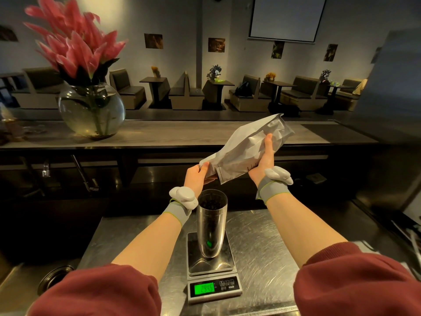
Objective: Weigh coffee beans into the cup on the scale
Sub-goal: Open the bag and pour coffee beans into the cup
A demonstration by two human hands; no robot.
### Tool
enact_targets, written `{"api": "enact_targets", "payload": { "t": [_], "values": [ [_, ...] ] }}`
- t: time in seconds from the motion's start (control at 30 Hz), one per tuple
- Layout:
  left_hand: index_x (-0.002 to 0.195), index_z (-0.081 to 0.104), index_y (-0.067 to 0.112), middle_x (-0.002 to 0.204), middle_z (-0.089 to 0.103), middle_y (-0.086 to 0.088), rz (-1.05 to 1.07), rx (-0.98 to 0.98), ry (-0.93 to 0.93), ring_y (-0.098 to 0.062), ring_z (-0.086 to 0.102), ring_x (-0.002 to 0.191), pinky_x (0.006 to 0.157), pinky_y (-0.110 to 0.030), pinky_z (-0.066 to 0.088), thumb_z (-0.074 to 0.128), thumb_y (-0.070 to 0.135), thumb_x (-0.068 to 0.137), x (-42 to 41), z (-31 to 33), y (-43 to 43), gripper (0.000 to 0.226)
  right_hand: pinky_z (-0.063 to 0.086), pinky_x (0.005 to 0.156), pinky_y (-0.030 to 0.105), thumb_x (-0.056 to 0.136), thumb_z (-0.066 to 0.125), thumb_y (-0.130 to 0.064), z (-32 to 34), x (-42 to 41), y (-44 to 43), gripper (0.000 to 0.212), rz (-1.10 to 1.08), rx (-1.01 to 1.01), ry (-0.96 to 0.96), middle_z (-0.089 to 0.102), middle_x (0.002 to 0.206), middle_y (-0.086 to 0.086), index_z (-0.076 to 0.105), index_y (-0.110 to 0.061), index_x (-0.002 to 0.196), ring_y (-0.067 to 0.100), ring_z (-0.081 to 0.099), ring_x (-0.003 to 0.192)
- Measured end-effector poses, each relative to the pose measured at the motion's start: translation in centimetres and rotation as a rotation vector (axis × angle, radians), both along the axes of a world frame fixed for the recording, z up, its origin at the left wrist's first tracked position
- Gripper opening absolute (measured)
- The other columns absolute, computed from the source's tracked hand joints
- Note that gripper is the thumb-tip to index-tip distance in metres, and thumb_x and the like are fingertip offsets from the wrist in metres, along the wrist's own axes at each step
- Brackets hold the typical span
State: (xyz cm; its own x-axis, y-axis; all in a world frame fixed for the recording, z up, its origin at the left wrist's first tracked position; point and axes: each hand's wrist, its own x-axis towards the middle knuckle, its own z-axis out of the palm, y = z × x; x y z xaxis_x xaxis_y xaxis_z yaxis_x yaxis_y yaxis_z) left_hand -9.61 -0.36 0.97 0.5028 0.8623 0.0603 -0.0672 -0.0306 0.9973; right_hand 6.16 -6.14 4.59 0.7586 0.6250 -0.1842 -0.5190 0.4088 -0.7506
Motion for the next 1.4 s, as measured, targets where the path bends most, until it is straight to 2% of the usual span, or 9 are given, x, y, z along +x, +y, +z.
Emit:
{"api": "enact_targets", "payload": {
  "t": [0.13, 0.27, 0.4, 0.57, 0.7, 0.83, 1.07, 1.27, 1.4],
  "values": [
    [0.122, 0.048, 0.002, 0.124, 0.053, -0.023, 0.016, 0.017, 0.017, -0.03, 0.061, 0.099, 0.063, -0.019, 0.055, 0.038, 0.022, 0.095, 0.02, 0.14, -0.04, 0.035, 0.037, 0.112, 0.05, 0.071, 0.065, -0.067, -0.08, -0.06, -0.04, 0.091, -0.003, -0.014, 0.007, 0.052, 0.14, 0.006, 0.038, -0.022, 0.145, 0.029, 0.05, 0.126],
    [0.123, 0.047, 0.002, 0.124, 0.053, -0.024, 0.024, 0.002, 0.032, -0.035, 0.06, 0.105, 0.085, -0.035, 0.053, 0.038, 0.023, 0.095, -0.02, 0.09, -0.1, 0.037, 0.037, 0.112, 0.049, 0.071, 0.066, -0.067, 0.05, -0.08, -0.04, 0.09, -0.005, -0.012, 0.003, 0.052, 0.141, 0.006, 0.039, -0.023, 0.145, 0.028, 0.049, 0.126],
    [0.121, 0.049, 0.001, 0.122, 0.054, -0.024, 0.035, 0.001, 0.021, -0.036, 0.061, 0.103, 0.068, -0.023, 0.056, 0.039, 0.022, 0.095, 0.01, 0.21, -0.19, 0.035, 0.038, 0.111, 0.049, 0.071, 0.066, -0.066, 0.16, -0.18, 0.0, 0.089, -0.008, -0.015, -0.007, 0.052, 0.141, 0.006, 0.04, -0.023, 0.145, 0.028, 0.05, 0.126],
    [0.12, 0.049, -0.001, 0.116, 0.056, -0.023, 0.055, 0.007, 0.067, -0.036, 0.059, 0.107, 0.085, -0.037, 0.053, 0.04, 0.024, 0.095, -0.03, 0.16, 0.0, 0.037, 0.035, 0.113, 0.05, 0.07, 0.065, -0.069, 0.24, -0.3, -0.15, 0.094, -0.003, -0.031, -0.003, 0.049, 0.144, 0.006, 0.035, -0.024, 0.147, 0.029, 0.047, 0.129],
    [0.121, 0.048, 0.0, 0.119, 0.055, -0.024, 0.035, -0.001, 0.04, -0.032, 0.06, 0.097, 0.064, -0.02, 0.055, 0.04, 0.022, 0.095, 0.02, 0.41, -0.24, 0.035, 0.035, 0.113, 0.05, 0.069, 0.065, -0.069, 0.29, -0.37, -0.15, 0.094, -0.005, -0.032, 0.001, 0.049, 0.144, 0.005, 0.035, -0.025, 0.147, 0.029, 0.047, 0.13],
    [0.122, 0.048, 0.001, 0.121, 0.055, -0.024, 0.035, -0.001, 0.046, -0.038, 0.059, 0.106, 0.079, -0.034, 0.053, 0.039, 0.022, 0.095, -0.05, 0.54, -0.11, 0.036, 0.035, 0.113, 0.05, 0.069, 0.065, -0.069, 0.19, -0.43, -0.21, 0.094, -0.007, -0.03, 0.005, 0.05, 0.143, 0.005, 0.036, -0.024, 0.147, 0.028, 0.048, 0.128],
    [0.117, 0.051, -0.002, 0.102, 0.054, -0.013, 0.035, 0.014, 0.022, -0.024, 0.059, 0.09, 0.06, -0.019, 0.055, 0.04, 0.023, 0.095, 0.13, 0.05, 0.13, 0.035, 0.036, 0.113, 0.049, 0.071, 0.065, -0.068, 0.35, -0.27, -0.34, 0.091, -0.01, -0.024, 0.001, 0.051, 0.141, 0.005, 0.038, -0.024, 0.146, 0.028, 0.049, 0.127],
    [0.12, 0.05, 0.001, 0.114, 0.057, -0.017, 0.02, 0.042, 0.045, -0.03, 0.059, 0.105, 0.086, -0.037, 0.054, 0.04, 0.025, 0.095, 0.16, -0.29, 0.58, 0.037, 0.036, 0.113, 0.05, 0.073, 0.064, -0.066, 0.4, -0.35, -0.36, 0.09, -0.027, -0.028, 0.002, 0.051, 0.142, 0.005, 0.037, -0.023, 0.146, 0.028, 0.048, 0.128],
    [0.119, 0.051, 0.003, 0.112, 0.058, -0.016, 0.028, 0.051, 0.057, -0.028, 0.061, 0.101, 0.082, -0.033, 0.055, 0.041, 0.027, 0.094, 0.18, -0.35, 0.65, 0.036, 0.037, 0.113, 0.049, 0.074, 0.065, -0.064, 0.6, -0.35, -0.3, 0.087, -0.034, -0.009, 0.003, 0.051, 0.142, 0.006, 0.039, -0.022, 0.145, 0.028, 0.049, 0.127]
  ]
}}
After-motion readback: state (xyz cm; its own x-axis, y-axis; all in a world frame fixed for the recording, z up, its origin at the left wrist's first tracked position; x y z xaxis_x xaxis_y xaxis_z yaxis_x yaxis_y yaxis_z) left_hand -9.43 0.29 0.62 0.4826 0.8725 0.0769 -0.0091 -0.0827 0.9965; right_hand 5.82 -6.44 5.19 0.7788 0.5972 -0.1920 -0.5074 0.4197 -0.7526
